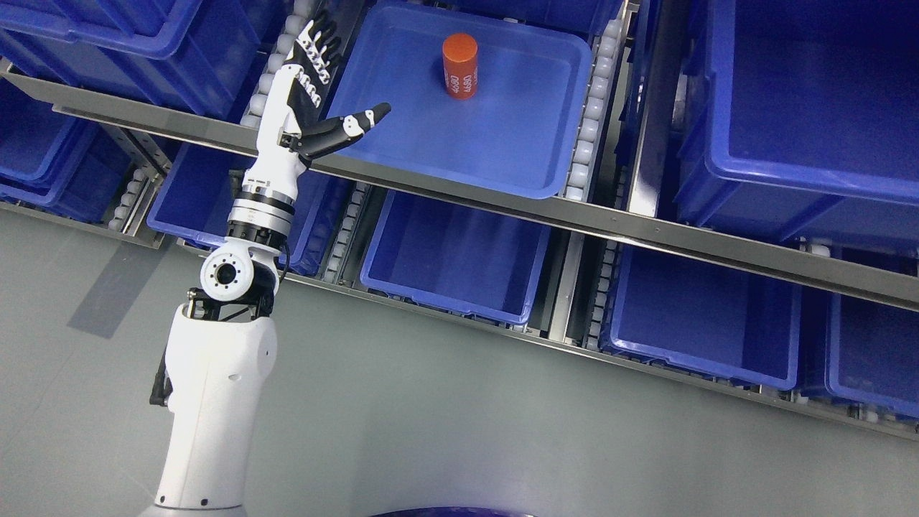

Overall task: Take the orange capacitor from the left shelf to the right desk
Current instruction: 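Reach the left hand down into the blue bin toward the orange capacitor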

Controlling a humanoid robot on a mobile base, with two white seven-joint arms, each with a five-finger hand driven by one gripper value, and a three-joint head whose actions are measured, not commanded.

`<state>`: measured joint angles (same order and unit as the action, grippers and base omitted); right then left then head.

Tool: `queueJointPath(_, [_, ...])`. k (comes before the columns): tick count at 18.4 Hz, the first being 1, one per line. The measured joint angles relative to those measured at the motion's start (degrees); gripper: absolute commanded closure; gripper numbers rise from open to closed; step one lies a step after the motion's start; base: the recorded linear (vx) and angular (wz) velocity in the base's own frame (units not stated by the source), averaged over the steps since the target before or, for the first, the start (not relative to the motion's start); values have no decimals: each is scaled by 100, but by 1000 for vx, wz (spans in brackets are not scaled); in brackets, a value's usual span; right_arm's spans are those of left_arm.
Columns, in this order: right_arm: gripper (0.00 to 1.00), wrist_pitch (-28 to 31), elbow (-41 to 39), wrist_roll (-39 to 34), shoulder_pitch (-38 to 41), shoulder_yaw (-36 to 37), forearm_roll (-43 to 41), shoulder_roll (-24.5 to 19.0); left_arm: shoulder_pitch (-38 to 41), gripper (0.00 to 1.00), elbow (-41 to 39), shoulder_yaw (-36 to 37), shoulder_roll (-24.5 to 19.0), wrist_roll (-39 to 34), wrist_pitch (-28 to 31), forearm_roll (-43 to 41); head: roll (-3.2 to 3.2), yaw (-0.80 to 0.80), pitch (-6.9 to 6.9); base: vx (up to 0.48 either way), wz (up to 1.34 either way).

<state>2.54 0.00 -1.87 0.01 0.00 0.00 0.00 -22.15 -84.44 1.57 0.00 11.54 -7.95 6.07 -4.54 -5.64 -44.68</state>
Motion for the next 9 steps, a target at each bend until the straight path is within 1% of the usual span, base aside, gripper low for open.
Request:
queueJointPath(3, [0,4,0,-1,-2,0,0,0,-100,0,126,166,0,126,-15,-22,0,0,0,172,-40])
queueJointPath(6, [0,10,0,-1,-2,0,0,0,-144,1,233,293,0,228,42,-252,0,0,0,152,-14])
queueJointPath(9, [0,17,0,-1,-2,0,0,0,-221,4,363,470,0,553,303,-427,0,0,0,118,-4])
